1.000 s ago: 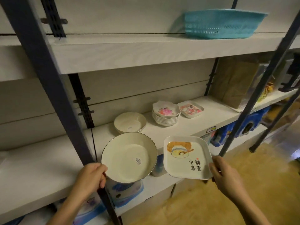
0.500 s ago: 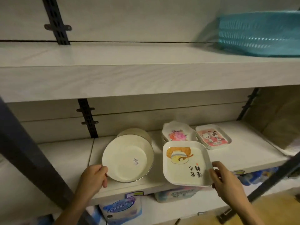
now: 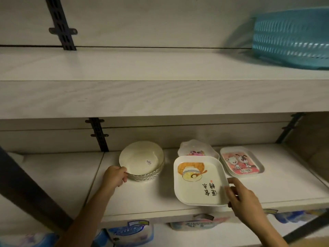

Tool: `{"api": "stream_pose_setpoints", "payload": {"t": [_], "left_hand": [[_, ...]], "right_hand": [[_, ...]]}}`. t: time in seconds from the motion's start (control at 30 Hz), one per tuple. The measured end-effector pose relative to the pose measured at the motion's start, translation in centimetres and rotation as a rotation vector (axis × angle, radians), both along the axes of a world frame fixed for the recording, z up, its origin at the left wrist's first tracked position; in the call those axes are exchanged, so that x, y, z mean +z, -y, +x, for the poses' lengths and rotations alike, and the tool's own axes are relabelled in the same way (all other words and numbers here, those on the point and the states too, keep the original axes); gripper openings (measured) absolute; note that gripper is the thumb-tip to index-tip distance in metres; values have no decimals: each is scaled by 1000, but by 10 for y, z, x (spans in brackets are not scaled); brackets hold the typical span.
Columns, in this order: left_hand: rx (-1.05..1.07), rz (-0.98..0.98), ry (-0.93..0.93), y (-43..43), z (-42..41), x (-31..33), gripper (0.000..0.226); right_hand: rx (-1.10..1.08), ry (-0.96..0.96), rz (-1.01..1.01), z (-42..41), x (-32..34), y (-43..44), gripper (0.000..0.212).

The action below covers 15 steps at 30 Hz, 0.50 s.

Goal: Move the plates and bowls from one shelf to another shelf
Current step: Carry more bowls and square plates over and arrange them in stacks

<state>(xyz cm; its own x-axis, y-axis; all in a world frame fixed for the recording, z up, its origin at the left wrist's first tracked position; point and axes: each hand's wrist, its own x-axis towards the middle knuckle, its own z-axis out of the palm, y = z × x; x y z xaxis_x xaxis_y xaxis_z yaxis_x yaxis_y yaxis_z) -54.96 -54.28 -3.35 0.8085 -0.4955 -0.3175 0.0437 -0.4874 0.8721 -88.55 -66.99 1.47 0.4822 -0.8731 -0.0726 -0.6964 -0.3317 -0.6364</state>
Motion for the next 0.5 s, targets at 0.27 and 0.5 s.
{"api": "stream_pose_setpoints", "payload": {"t": [0.27,0.5], "left_hand": [[-94,255,315,6,-3,-12,41],[-171,374,788,8,-41,8,27]], "right_hand": [[-37,28,-37,-11,-4,14,9],[-51,1,-70,-43,-2,55,16]]}}
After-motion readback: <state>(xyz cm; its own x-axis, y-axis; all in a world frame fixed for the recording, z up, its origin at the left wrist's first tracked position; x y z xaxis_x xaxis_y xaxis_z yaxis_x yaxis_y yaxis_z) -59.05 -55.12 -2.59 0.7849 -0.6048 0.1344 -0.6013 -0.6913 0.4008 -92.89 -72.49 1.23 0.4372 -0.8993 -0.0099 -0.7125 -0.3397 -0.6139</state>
